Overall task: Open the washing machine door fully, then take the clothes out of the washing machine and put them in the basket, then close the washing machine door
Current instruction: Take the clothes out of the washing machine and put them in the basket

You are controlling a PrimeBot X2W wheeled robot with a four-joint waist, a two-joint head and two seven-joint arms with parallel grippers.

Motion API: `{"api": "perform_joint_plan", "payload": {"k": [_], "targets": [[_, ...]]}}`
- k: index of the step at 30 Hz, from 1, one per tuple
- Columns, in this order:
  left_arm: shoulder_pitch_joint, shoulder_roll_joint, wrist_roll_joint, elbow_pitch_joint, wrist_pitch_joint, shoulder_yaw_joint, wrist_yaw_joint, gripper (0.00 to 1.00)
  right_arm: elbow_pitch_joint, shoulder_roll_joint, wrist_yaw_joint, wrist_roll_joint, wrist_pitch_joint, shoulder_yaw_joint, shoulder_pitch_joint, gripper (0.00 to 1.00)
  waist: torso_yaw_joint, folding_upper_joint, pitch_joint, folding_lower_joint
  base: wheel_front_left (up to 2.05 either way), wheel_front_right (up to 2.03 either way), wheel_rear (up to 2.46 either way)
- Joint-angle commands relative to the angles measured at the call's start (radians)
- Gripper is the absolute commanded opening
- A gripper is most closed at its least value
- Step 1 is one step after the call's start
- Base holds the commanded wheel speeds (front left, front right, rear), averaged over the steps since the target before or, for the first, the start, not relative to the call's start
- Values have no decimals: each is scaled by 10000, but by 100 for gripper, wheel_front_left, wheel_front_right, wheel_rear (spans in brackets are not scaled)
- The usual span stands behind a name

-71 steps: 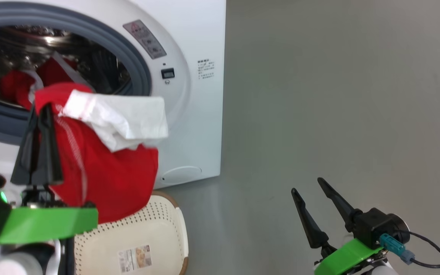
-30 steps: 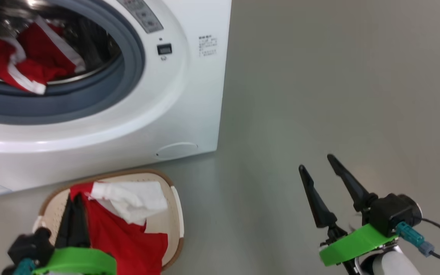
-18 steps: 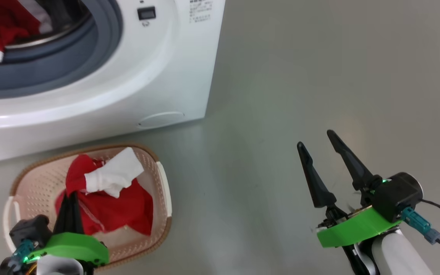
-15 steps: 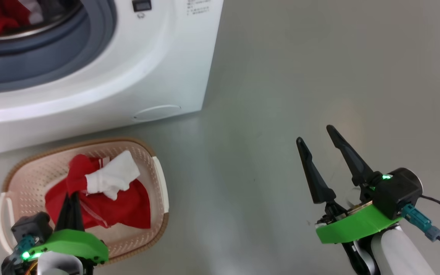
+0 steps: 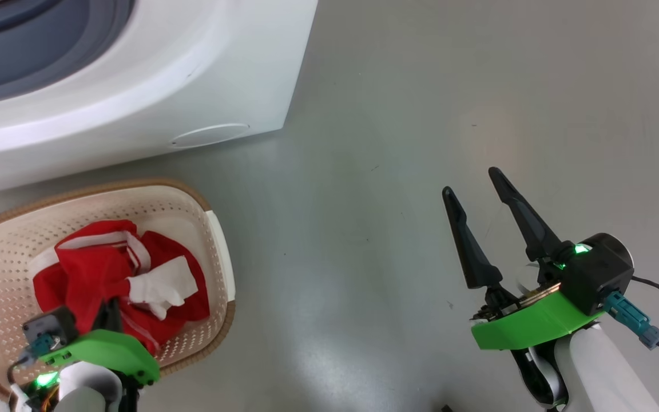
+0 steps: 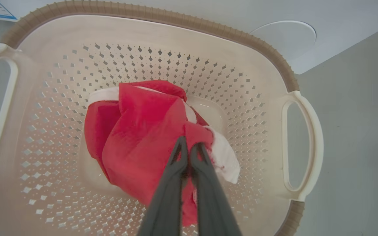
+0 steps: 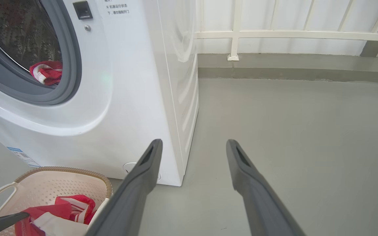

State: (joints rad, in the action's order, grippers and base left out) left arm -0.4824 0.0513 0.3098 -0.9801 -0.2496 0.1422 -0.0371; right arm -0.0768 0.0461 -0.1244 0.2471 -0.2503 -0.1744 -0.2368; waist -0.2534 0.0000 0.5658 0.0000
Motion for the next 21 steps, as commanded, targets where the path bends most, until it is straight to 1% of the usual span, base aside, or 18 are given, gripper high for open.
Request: {"api": "perform_joint_plan", "payload": {"k": [1, 3, 4, 5, 6, 7, 8, 9, 14, 21], "targets": [[-57, 161, 7, -103, -122, 347, -65, 0, 171, 41, -63, 152, -98, -213, -41, 100, 4, 0, 53, 0, 0, 0, 0], [-154, 174, -14, -249, -122, 403, -111, 0, 167, 41, -63, 201, -103, -219, -72, 100, 26, 0, 53, 0, 0, 0, 0], [-181, 178, -25, -290, -122, 434, -141, 11, 170, 41, -63, 242, -105, -229, -85, 100, 42, 0, 43, 0, 0, 0, 0], [-191, 180, -43, -338, -122, 454, -174, 31, 171, 41, -63, 227, -107, -237, -99, 100, 58, 0, 27, 0, 0, 0, 0], [-200, 179, -52, -347, -122, 489, -199, 49, 174, 41, -63, 248, -108, -244, -107, 100, 78, 0, 0, 0, 0, 0, 0], [-203, 177, -58, -366, -122, 523, -222, 87, 168, 41, -63, 264, -109, -239, -107, 100, 103, 0, -37, 0, 0, 0, 0], [-203, 177, -58, -366, -122, 523, -222, 87, 168, 41, -63, 264, -109, -239, -107, 100, 103, 0, -37, 0, 0, 0, 0], [-201, 172, -69, -387, -122, 547, -246, 100, 157, 41, -63, 255, -110, -229, -107, 100, 131, 0, -90, 0, 0, 0, 0], [-39, 119, 34, 79, -122, 913, -376, 100, 77, 41, -63, 250, -112, -222, -34, 100, 278, 0, -466, 0, 0, 0, 0], [384, 28, -245, 984, -122, 996, -323, 100, -106, 41, -63, 196, -113, -216, 184, 100, 611, 0, -1289, 0, 0, 0, 0]]}}
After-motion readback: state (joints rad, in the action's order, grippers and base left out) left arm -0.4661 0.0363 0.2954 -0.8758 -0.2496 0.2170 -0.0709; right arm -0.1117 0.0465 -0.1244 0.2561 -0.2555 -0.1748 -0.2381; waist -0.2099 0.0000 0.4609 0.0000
